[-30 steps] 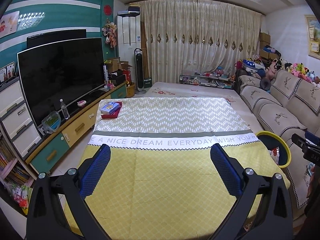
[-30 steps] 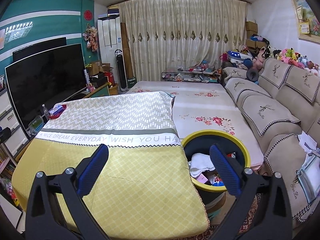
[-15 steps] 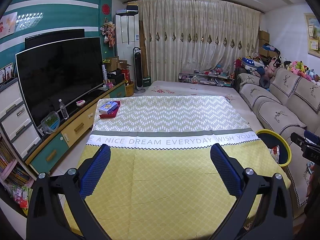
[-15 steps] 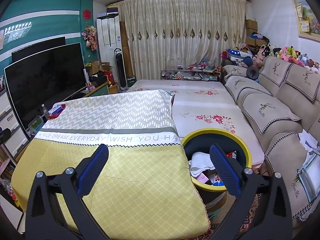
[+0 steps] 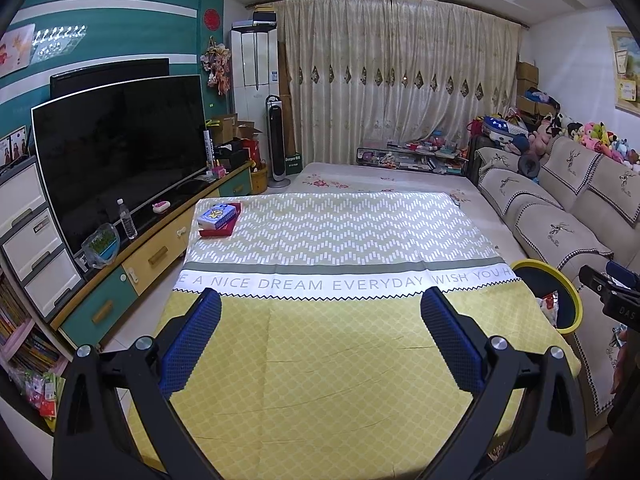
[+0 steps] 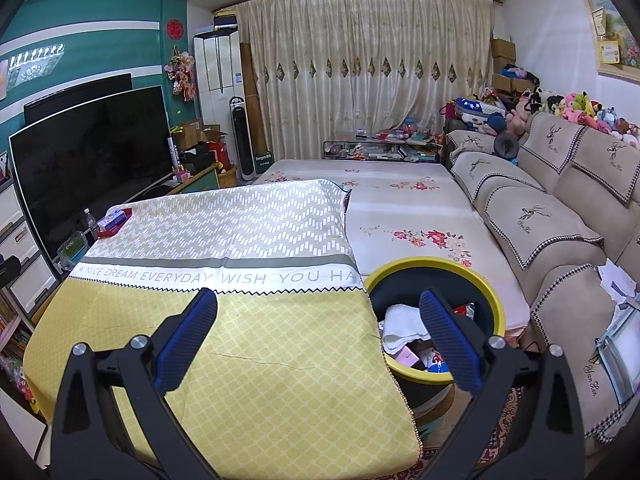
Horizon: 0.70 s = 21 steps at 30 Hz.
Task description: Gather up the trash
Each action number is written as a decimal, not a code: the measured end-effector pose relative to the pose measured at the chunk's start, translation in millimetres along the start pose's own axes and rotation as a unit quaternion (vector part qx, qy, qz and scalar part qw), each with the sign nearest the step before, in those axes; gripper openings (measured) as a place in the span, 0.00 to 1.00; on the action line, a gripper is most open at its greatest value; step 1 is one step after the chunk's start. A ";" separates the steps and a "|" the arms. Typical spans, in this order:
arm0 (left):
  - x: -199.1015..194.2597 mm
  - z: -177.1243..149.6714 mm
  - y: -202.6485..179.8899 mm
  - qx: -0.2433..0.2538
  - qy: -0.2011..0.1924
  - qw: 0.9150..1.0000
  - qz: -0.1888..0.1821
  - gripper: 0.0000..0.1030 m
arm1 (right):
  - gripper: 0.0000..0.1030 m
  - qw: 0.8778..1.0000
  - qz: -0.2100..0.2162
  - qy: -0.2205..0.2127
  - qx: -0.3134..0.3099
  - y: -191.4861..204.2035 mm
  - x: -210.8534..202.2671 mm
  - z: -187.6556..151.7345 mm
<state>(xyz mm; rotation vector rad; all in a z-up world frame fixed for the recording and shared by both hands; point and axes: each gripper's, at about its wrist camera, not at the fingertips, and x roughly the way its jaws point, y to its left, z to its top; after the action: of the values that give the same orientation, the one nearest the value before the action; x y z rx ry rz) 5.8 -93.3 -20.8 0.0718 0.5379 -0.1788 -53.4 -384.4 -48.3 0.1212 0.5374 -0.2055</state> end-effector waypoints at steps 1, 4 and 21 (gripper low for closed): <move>0.1 -0.4 0.2 0.000 0.000 1.000 0.000 0.96 | 0.93 1.000 0.000 0.000 0.000 -0.3 0.2 -0.2; 0.3 -0.4 0.5 0.001 0.001 1.000 0.000 0.95 | 0.93 1.000 -0.001 0.000 0.000 0.1 0.1 0.1; 3.2 -0.6 0.5 0.003 0.003 1.000 -0.001 0.95 | 0.93 1.000 -0.001 0.002 0.000 1.5 2.4 -1.4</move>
<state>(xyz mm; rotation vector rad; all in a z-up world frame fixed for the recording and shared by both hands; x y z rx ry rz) 8.3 -93.2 -22.9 0.0773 0.5436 -0.1817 -51.8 -383.1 -50.6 0.1201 0.5414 -0.2072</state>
